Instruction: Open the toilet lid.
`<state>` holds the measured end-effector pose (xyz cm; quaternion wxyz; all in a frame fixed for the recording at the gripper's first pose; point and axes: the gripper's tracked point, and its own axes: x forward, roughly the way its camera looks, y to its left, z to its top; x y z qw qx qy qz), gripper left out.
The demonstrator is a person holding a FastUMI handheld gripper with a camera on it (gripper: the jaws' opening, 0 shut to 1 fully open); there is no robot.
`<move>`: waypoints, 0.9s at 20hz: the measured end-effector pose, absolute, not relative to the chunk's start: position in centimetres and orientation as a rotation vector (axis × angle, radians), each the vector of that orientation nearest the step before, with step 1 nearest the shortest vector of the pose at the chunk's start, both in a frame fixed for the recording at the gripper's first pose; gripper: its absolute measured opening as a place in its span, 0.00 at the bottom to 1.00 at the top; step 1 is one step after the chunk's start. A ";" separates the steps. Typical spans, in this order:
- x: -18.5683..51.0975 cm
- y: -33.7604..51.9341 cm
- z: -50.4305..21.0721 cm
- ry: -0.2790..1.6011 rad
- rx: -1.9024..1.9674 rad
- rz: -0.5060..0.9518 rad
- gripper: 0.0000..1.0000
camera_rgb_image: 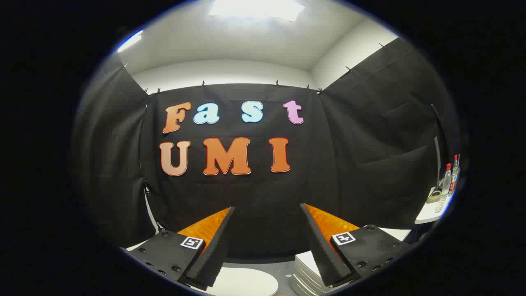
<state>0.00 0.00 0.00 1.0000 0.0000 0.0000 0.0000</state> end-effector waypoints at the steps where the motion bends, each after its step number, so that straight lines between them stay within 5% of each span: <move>1: 0.1 0.0 0.1 0.000 -0.003 -0.001 0.98; 18: 0.4 0.9 -1.1 0.014 0.006 0.011 0.98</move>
